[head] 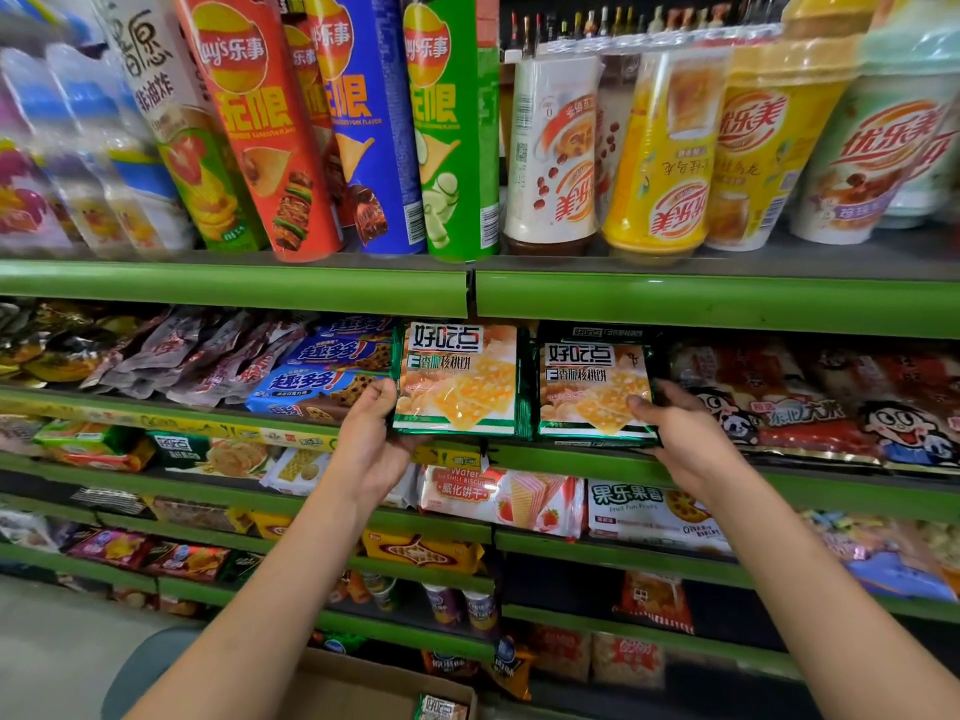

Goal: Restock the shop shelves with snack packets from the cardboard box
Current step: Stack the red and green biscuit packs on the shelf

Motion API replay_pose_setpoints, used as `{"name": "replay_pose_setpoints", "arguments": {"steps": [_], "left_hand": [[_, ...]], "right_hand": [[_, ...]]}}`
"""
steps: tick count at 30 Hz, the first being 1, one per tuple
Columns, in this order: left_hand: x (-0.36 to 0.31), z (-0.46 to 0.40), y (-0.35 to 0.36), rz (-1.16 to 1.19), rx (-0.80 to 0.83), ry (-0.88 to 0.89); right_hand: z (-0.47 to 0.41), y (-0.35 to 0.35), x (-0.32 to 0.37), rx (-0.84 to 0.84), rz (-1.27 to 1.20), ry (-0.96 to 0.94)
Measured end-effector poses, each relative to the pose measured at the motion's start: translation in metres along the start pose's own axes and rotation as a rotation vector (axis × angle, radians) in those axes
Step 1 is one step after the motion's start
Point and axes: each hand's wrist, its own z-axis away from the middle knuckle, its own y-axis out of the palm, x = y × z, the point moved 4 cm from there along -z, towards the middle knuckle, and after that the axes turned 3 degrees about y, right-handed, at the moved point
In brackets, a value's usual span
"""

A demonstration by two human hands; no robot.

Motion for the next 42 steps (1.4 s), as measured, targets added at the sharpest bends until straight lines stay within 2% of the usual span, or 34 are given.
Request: {"name": "replay_pose_setpoints", "arguments": {"steps": [8,11,16,22,26,28,31,34,42], "left_hand": [[0.028,0.004,0.059,0.04,-0.052,-0.148],[0.049,0.005,0.089,-0.153,-0.035,-0.121],[0.062,0.002,0.099,-0.667,-0.115,0.069],[0.058,-0.003,0.109,-0.752,0.015,0.085],[0.051,-0.005,0.1,-0.794,0.086,-0.04],[0.046,-0.003,0.094,-0.872,0.175,-0.013],[0.045,0.007,0.091,-1.071,0.351,0.026],[0.05,0.014,0.088,-1.123,0.436,0.053],[0.054,0.026,0.096,-1.196,0.374,0.267]], "right_hand": [[-0.003,0.0,-0.001,-0.023,0.071,-0.019],[-0.005,0.001,-0.003,-0.045,0.086,-0.022],[-0.008,0.004,-0.001,-0.048,-0.004,0.014],[-0.003,0.007,0.002,-0.043,-0.044,0.067],[0.003,0.006,0.007,0.066,-0.101,0.073],[0.006,0.007,0.007,0.123,-0.012,0.016],[0.013,0.007,0.006,0.107,0.141,-0.071],[0.018,0.005,0.006,0.12,0.277,-0.089],[0.026,0.014,0.012,0.026,0.542,-0.33]]}}
